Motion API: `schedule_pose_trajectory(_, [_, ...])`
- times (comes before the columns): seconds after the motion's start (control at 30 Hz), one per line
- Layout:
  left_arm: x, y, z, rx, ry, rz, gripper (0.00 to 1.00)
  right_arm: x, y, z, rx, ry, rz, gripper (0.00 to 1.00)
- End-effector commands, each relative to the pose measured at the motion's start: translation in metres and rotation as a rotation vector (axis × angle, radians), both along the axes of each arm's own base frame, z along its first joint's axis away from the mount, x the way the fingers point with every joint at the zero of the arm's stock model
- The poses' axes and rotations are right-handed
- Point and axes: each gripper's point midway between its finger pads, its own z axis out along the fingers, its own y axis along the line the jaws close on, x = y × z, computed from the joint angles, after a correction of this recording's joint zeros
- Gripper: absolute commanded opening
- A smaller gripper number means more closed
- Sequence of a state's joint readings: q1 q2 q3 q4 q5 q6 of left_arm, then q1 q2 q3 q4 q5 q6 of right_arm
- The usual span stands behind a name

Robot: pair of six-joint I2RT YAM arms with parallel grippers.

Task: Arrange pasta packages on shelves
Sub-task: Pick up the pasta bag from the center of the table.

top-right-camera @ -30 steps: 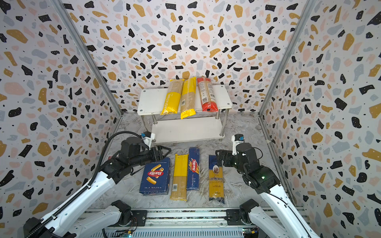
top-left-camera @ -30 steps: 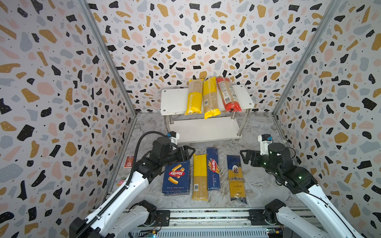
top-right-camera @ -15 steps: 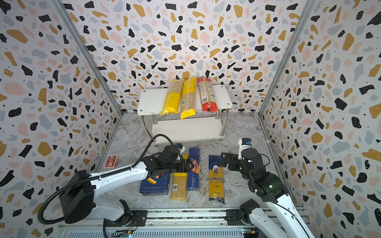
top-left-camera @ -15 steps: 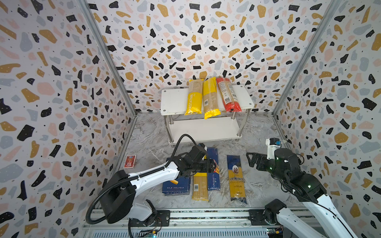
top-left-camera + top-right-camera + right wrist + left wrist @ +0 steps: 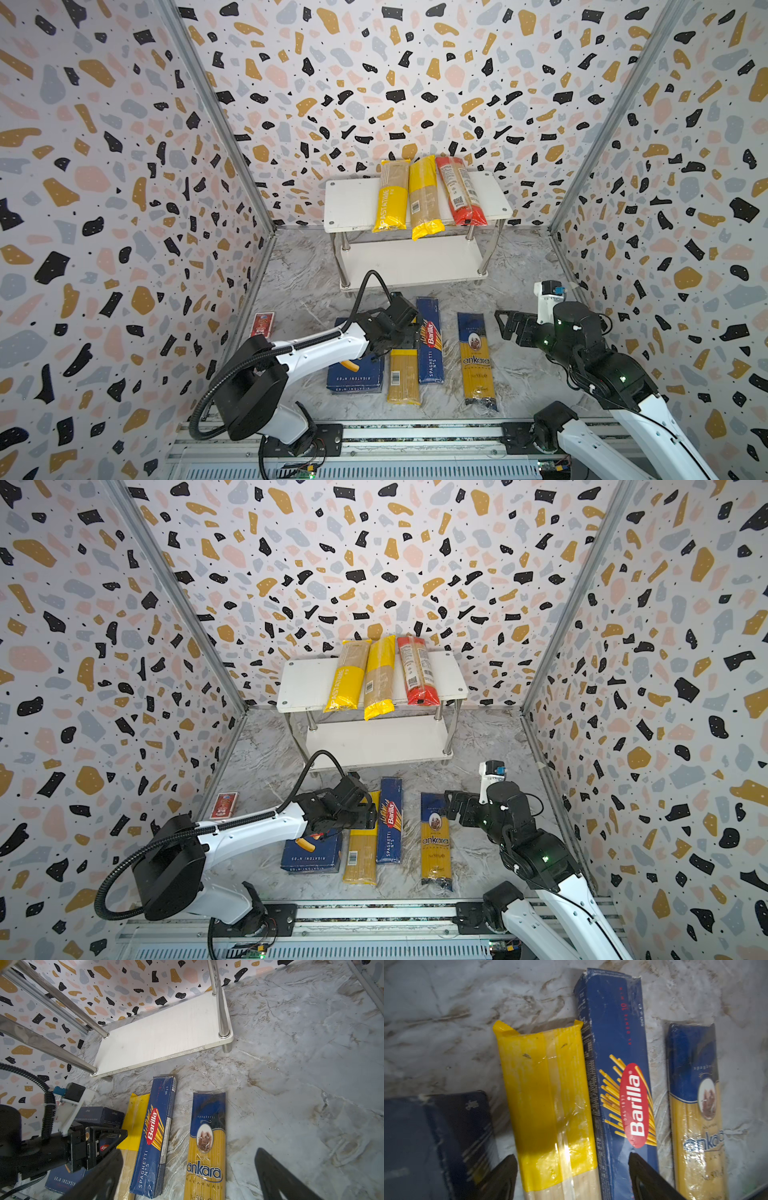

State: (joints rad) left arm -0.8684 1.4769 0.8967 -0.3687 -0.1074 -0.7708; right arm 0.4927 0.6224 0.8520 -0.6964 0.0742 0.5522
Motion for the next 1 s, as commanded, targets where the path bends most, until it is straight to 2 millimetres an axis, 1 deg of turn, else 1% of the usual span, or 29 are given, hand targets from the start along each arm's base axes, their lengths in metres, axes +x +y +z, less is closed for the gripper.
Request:
schedule_pose_trajectory(0.0, [-0.008,0.015,-0.008,0.056,0.005,0.0,0.87,0.002,0.001,0.001,-0.003,-0.019,0.014,0.99])
schedule_pose_trajectory(0.13, [-0.019,0.014,-0.024,0.035,0.058,-0.015,0.87,0.003,0.002,-0.001,-0.007,-0.02,0.021,0.99])
schedule_pose_trajectory(0.23, [-0.022,0.016,-0.037,0.079,0.081,-0.024,0.87,0.003,0.001,0.0,-0.01,-0.026,0.019,0.99])
schedule_pose_trajectory(0.33, [-0.025,0.016,-0.045,0.122,0.093,-0.047,0.87,0.004,0.0,-0.001,-0.008,-0.029,0.022,0.99])
schedule_pose_trajectory(0.43, [-0.025,0.031,-0.054,0.224,0.094,-0.046,0.86,0.004,0.001,-0.007,-0.002,-0.021,0.031,0.99])
schedule_pose_trajectory(0.5, [-0.027,0.037,-0.059,0.251,0.1,-0.044,0.86,0.005,0.002,-0.01,0.002,-0.017,0.036,0.99])
schedule_pose_trajectory(0.63, [-0.032,0.041,-0.071,0.273,0.126,-0.042,0.86,0.005,0.001,-0.003,0.008,-0.038,0.036,0.99])
schedule_pose_trajectory(0.7, [-0.033,0.048,-0.075,0.322,0.135,-0.042,0.86,0.005,0.001,-0.001,0.013,-0.048,0.04,0.99])
schedule_pose_trajectory(0.8, [-0.034,0.059,-0.078,0.372,0.14,-0.025,0.87,0.005,0.002,0.0,0.015,-0.053,0.048,0.99])
schedule_pose_trajectory(0.97, [-0.044,0.066,-0.088,0.376,0.183,0.004,0.88,0.006,0.004,0.0,0.023,-0.061,0.06,0.99])
